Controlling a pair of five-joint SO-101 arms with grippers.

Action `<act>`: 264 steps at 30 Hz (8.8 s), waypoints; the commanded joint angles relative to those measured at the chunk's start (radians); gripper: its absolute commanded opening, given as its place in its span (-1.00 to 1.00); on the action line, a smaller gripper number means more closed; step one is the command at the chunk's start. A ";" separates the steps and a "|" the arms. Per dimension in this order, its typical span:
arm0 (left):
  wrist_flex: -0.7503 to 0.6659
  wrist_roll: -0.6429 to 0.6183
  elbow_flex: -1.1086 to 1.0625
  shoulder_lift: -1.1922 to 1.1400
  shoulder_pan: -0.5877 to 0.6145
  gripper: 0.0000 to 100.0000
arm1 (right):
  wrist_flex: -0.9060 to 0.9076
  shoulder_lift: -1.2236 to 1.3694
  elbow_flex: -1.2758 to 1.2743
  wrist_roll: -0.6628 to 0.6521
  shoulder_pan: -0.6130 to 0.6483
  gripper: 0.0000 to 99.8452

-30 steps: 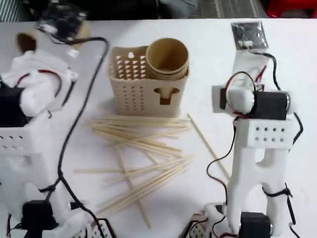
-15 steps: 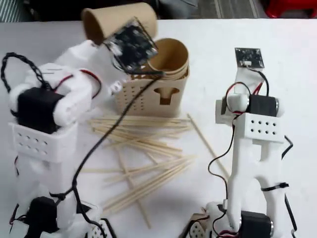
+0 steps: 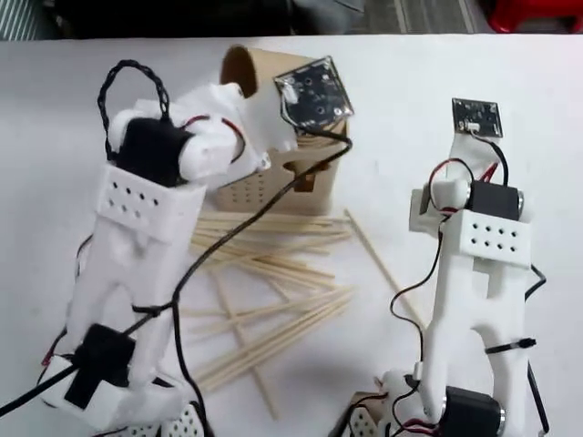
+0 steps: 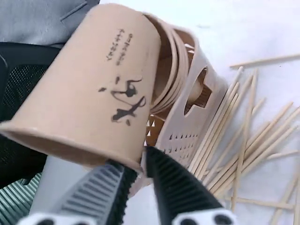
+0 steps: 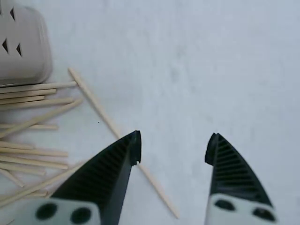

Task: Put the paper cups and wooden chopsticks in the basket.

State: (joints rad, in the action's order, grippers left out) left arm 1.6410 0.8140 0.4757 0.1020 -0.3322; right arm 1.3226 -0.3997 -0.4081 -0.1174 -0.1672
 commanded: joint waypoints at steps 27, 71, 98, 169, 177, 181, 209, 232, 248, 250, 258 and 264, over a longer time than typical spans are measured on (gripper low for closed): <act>-0.473 -0.353 0.032 -0.001 -0.142 -0.69 | -0.007 -0.028 0.008 -0.006 -0.013 -0.53; -0.265 -0.465 -1.099 0.980 0.602 -0.77 | 0.007 0.128 0.014 -0.462 0.255 -0.53; -0.473 -0.471 -1.435 1.030 0.653 -0.77 | -0.119 0.464 0.008 -0.462 0.252 -0.53; -0.641 -0.474 -1.679 1.030 0.653 -0.77 | -0.220 -0.079 -0.417 -0.554 -0.064 -0.97; -0.707 -0.474 -1.741 1.030 0.653 -0.77 | -0.005 -0.394 -0.201 -0.354 -0.036 -0.96; -0.706 -0.474 -1.743 1.030 0.653 -0.77 | 0.030 -0.475 -0.084 -0.201 0.036 -0.96; -0.727 -0.474 -1.780 1.032 0.657 -0.77 | -1.148 0.039 0.176 0.110 0.736 -0.96; -0.729 -0.470 -1.789 1.032 0.657 -0.77 | -0.811 -0.219 0.138 0.118 0.725 -0.82; -0.416 -0.342 -1.409 1.032 0.469 -0.77 | -0.469 -0.840 -0.528 0.120 0.202 -0.93; -0.339 -0.281 -1.346 1.026 0.374 -0.77 | -0.522 -0.851 -0.598 0.120 0.160 -0.93; -0.137 -0.258 -1.246 0.975 0.041 -0.58 | -0.634 -0.849 -0.721 0.198 0.013 -0.92; -0.075 -0.269 -1.160 0.690 -0.185 -0.57 | -0.641 -0.849 -0.721 0.204 -0.062 -0.92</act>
State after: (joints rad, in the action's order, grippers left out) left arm 1.5382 0.5562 -0.7656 0.9659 -0.3644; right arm 0.7027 -1.2344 -1.1385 0.0760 -0.1841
